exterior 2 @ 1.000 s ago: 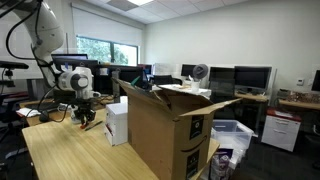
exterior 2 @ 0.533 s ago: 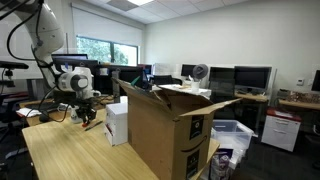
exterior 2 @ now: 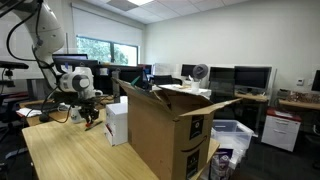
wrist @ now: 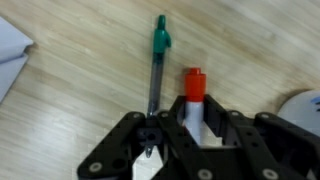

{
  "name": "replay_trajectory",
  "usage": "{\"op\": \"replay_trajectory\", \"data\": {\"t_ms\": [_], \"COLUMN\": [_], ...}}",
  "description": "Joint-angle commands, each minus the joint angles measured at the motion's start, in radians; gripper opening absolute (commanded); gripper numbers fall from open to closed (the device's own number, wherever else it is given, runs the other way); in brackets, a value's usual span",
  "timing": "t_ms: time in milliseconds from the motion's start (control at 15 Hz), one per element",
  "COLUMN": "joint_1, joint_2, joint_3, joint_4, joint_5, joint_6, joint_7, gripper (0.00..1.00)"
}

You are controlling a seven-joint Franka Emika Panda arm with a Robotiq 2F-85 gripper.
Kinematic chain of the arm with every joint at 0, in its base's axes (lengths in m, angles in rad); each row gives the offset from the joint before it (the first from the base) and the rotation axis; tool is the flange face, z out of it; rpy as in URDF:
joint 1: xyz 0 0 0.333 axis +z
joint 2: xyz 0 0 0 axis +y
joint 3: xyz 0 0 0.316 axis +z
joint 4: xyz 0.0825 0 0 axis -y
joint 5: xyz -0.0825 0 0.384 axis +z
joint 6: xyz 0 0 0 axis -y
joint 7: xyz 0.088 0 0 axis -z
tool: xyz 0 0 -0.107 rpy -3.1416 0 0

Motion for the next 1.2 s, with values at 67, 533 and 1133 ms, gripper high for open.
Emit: {"op": "replay_trajectory", "data": {"t_ms": [67,533,1133], "joint_1": [0.020,-0.007,-0.031], "joint_2": [-0.043,-0.061,-0.041], "joint_3": [-0.035,-0.025,-0.002], "joint_4": [-0.011,0.006,-0.002], "joint_5": [-0.108,-0.264,-0.391], "joint_6": [-0.051,-0.161,-0.154], "joint_7": [-0.050,-0.223,-0.410], "gripper": [0.09,0.10,0.11]}}
